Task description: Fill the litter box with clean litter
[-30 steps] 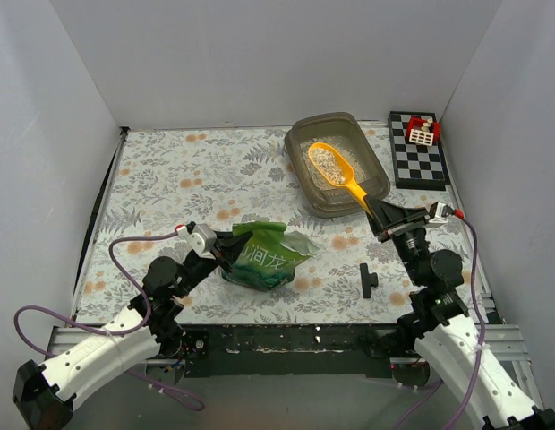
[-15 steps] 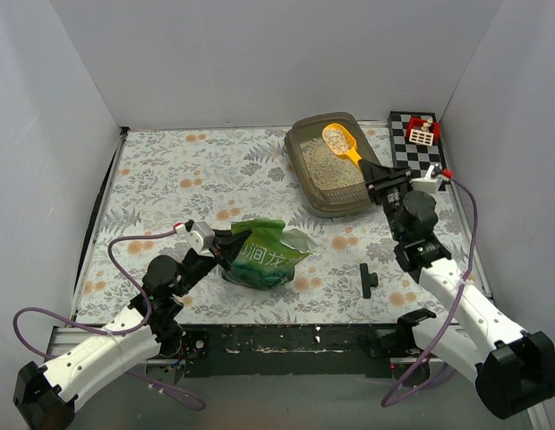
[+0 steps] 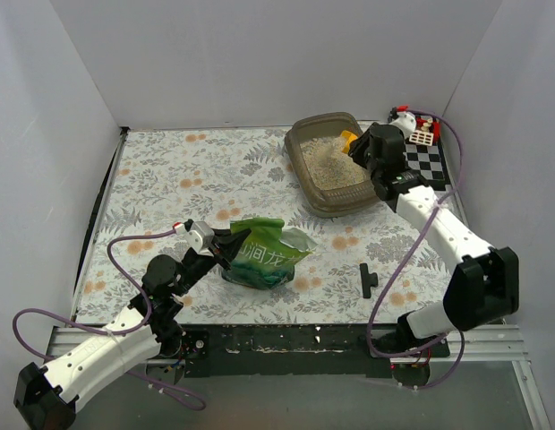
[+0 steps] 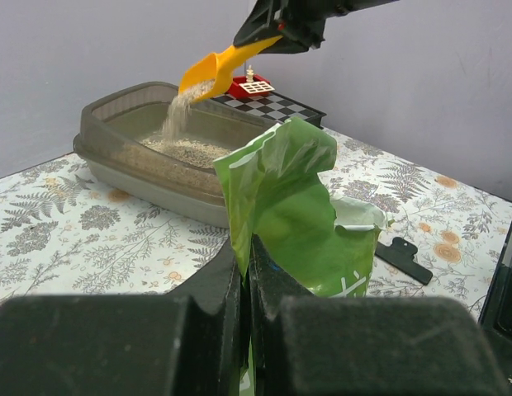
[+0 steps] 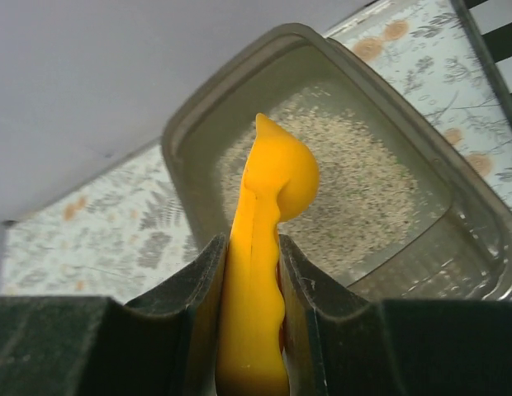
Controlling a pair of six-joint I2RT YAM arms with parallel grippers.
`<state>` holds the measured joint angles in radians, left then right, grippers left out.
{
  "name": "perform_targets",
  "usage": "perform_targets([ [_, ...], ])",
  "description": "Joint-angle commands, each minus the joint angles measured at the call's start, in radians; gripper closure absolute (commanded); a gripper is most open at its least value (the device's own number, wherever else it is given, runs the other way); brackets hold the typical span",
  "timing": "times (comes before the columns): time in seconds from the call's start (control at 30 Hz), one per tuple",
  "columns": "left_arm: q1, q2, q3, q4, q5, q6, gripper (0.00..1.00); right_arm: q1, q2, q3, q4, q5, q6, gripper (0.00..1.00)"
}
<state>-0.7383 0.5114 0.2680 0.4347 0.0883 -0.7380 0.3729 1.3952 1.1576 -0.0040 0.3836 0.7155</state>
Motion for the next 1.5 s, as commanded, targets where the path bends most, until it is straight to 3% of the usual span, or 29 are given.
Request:
perform_targets([
  [0.0, 0.011, -0.016, 0.014, 0.072, -0.018, 0.015, 1.00, -0.003, 0.100, 0.145, -0.051, 0.092, -0.247, 0.99],
  [0.3, 0.014, -0.007, 0.016, 0.065, -0.015, 0.020, 1.00, 0.027, 0.355, 0.405, -0.194, 0.161, -0.542, 0.99],
  [0.53, 0.016, 0.007, 0.019, 0.062, -0.007, 0.025, 1.00, 0.135, 0.409, 0.596, -0.269, 0.280, -0.806, 0.99],
  [0.73, 0.017, 0.012, 0.023, 0.059, 0.005, 0.026, 1.00, 0.195, 0.383, 0.720, -0.450, 0.290, -0.800, 0.99],
  [0.87, 0.017, 0.006, 0.023, 0.056, 0.007, 0.031, 1.00, 0.212, 0.193, 0.625, -0.479, 0.141, -0.682, 0.99],
  [1.03, 0.017, 0.007, 0.030, 0.052, 0.027, 0.029, 1.00, 0.212, 0.049, 0.593, -0.729, 0.121, -0.562, 0.99],
  [1.27, 0.017, 0.007, 0.034, 0.045, 0.034, 0.029, 1.00, 0.210, -0.254, 0.346, -0.910, 0.169, -0.352, 0.99],
  [1.47, 0.017, 0.019, 0.036, 0.047, 0.041, 0.023, 1.00, 0.210, -0.501, 0.024, -0.941, 0.169, -0.161, 0.99],
])
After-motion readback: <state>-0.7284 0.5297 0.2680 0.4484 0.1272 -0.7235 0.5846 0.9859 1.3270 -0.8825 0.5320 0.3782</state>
